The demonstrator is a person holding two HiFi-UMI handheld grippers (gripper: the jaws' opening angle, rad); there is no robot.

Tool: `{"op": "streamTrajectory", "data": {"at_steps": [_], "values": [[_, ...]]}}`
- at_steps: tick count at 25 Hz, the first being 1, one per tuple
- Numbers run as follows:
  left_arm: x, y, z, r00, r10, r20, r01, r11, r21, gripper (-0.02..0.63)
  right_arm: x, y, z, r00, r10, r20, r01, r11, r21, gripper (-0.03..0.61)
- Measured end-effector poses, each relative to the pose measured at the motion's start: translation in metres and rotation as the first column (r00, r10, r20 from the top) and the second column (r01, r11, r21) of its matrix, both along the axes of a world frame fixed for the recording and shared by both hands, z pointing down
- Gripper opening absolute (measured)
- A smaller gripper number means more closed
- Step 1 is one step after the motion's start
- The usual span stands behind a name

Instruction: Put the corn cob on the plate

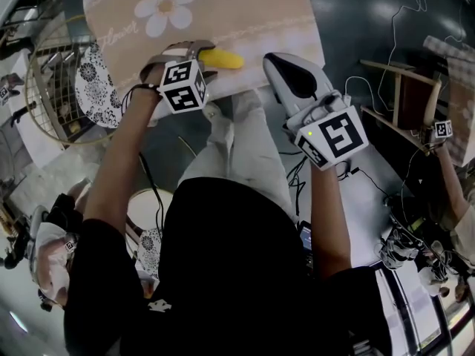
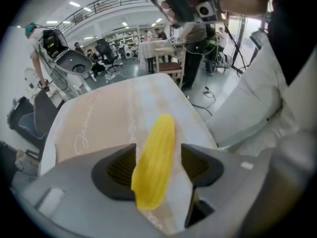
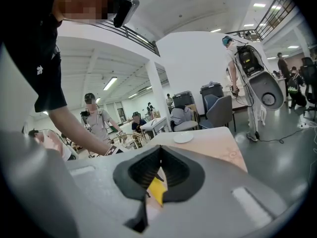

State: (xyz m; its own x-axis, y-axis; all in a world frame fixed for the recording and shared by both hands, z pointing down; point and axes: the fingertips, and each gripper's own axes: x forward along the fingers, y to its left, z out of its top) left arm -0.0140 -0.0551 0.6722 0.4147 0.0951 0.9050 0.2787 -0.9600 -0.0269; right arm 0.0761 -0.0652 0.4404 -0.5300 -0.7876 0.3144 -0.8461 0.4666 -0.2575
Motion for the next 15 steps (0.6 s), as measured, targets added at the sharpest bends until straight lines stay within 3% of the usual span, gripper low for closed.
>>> {"op": "streamTrajectory", "data": {"at_steps": [6, 15], "values": [[0.004, -0.004, 0.020, 0.997, 0.043, 0.062, -0.043, 0.999, 0.003, 0.295, 0.002, 0.005, 0.013, 1.000, -0.011, -0.003, 0.011, 1.000, -0.027, 0.001], [0.000, -0.005, 0.039, 0.990, 0.067, 0.123, -0.060, 0.996, -0.060, 0.318, 0.002, -0.001, 0.026, 1.000, -0.028, 0.000, 0.028, 0.998, -0.051, 0.000]]}}
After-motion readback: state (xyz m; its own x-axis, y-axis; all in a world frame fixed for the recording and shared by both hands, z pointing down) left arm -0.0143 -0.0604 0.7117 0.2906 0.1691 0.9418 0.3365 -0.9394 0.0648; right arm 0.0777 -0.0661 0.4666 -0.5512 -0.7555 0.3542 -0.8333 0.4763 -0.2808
